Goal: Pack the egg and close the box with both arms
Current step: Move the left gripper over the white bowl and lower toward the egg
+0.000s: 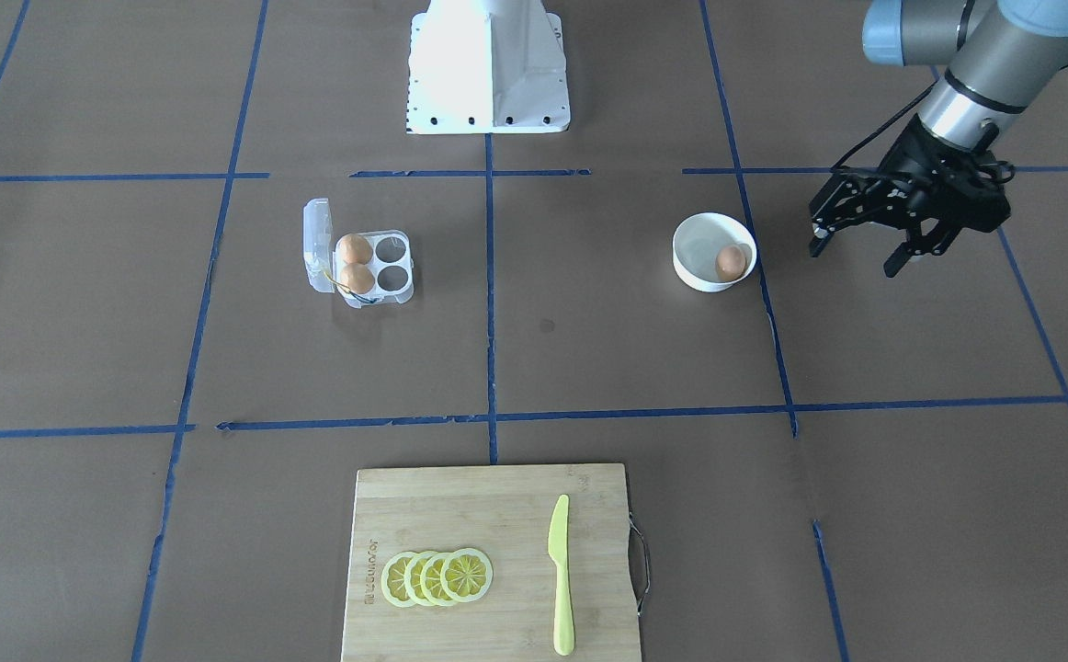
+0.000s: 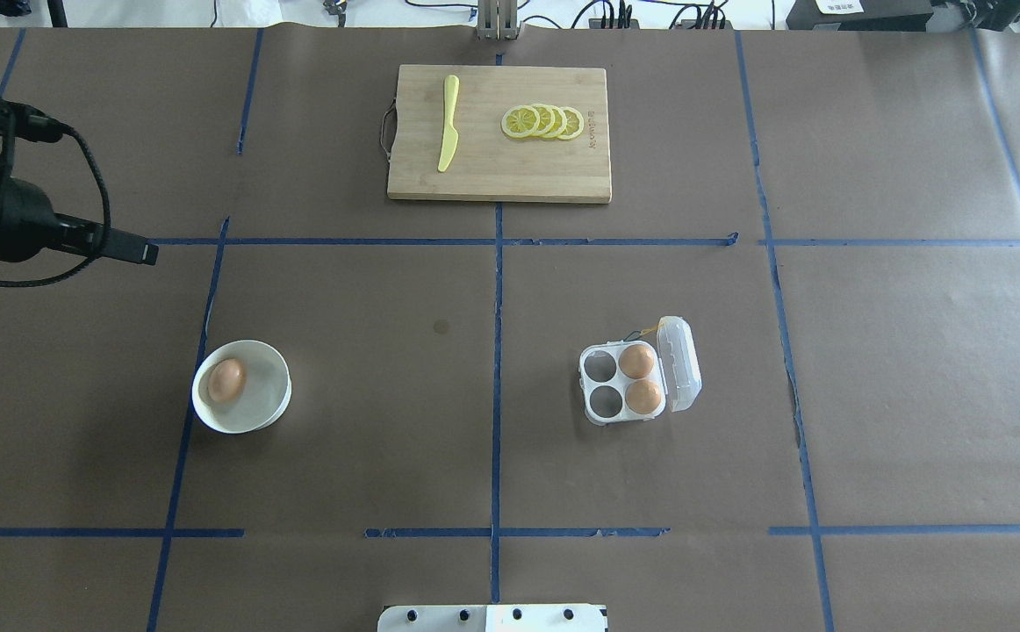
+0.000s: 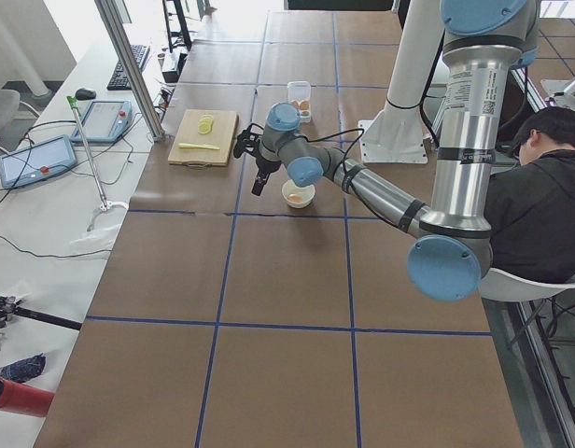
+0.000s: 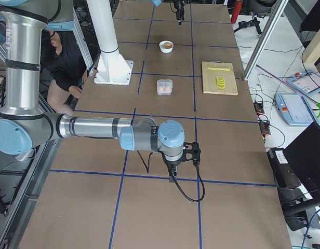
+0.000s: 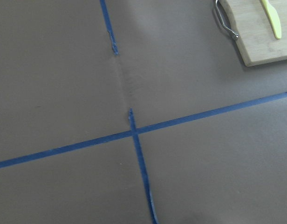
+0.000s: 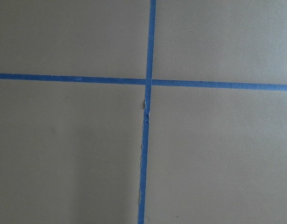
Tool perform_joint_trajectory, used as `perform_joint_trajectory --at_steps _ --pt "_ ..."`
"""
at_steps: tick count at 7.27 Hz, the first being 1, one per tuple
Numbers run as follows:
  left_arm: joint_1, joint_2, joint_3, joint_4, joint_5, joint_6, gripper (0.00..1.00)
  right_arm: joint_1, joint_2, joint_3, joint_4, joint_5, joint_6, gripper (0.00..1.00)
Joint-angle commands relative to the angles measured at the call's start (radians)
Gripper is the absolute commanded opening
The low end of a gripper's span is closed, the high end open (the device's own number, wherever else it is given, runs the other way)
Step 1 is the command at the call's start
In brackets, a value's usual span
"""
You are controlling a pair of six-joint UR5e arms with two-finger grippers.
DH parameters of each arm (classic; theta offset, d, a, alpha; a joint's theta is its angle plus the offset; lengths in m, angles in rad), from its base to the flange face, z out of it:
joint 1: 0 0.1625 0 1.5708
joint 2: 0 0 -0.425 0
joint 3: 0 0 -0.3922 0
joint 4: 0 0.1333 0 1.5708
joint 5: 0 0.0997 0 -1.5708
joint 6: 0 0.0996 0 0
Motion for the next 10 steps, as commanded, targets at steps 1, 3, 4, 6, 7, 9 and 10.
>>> perform_joint_trajectory --at_steps 1,3,4,6,7,9,10 --pt "0.047 -0.136 0.090 -0.008 -0.201 -0.129 1.00 -0.001 0.002 0.002 0.001 0.002 0.000 1.00" --pt "0.060 -0.156 0.094 -0.002 -0.138 -0.270 1.00 -0.027 0.017 0.000 -0.005 0.001 0.000 1.00" --pt "0.075 -0.141 0.086 0.012 -0.109 -0.309 1.00 -0.029 0.007 -0.012 0.000 -0.021 -0.003 1.00" --pt "0.212 -0.094 0.045 0.096 0.102 -0.393 1.00 -0.029 0.010 -0.032 0.002 -0.021 -0.002 1.00" --pt "0.281 -0.101 -0.001 0.267 0.185 -0.395 1.00 -0.029 0.008 -0.032 0.002 -0.015 0.000 1.00" --pt "0.304 -0.127 -0.031 0.362 0.190 -0.395 0.82 -0.029 0.008 -0.032 0.002 -0.015 0.001 1.00" --pt "0.308 -0.129 -0.011 0.362 0.190 -0.391 0.77 -0.033 0.019 -0.029 -0.002 -0.021 0.000 1.00"
